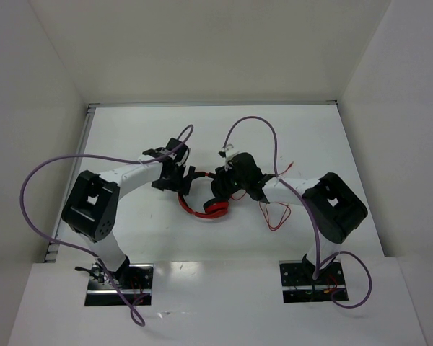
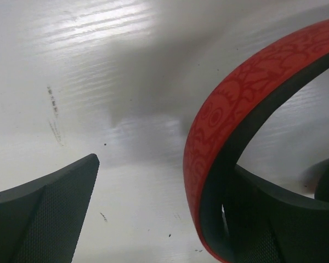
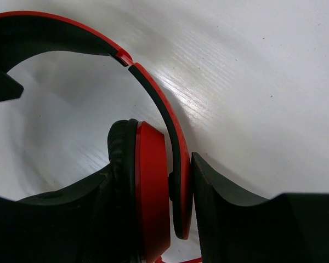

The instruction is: Wrap the headphones

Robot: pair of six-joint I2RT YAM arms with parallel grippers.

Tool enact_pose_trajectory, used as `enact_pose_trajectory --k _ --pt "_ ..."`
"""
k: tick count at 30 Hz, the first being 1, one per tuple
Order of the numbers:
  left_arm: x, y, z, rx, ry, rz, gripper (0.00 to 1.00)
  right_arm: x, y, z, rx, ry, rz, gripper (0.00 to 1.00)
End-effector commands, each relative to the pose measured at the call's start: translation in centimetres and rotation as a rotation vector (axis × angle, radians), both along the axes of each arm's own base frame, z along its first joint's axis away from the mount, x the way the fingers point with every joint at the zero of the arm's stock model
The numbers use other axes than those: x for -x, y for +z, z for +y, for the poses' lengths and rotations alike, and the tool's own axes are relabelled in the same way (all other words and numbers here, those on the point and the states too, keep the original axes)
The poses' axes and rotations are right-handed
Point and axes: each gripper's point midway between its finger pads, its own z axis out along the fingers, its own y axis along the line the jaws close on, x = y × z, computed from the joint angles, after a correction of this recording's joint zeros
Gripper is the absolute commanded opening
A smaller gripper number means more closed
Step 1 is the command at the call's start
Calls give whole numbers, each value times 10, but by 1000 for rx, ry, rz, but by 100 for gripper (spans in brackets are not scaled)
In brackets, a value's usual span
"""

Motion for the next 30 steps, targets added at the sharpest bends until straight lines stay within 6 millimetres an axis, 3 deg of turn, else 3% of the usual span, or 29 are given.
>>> enact_pose_trajectory --k 1,8,14,18,20,22,30 --pt "-11 1 -10 6 -1 -29 95 -8 20 12 -95 -15 -58 44" --pt "-13 -2 -17 25 22 -36 83 -8 20 12 -95 -15 -58 44" --pt "-15 -1 -19 37 41 -42 61 -7 19 11 -95 -15 -58 44" --pt "-17 2 -24 29 48 -51 59 -13 21 12 -91 -38 -61 44" --pt "-12 0 -20 16 77 -35 66 -18 21 9 -65 -71 -47 44" --pt "-9 1 -19 26 119 -41 66 -19 23 6 -71 -103 -41 44" --pt "-3 -1 -16 49 179 -56 67 -10 22 1 -101 -132 -10 44"
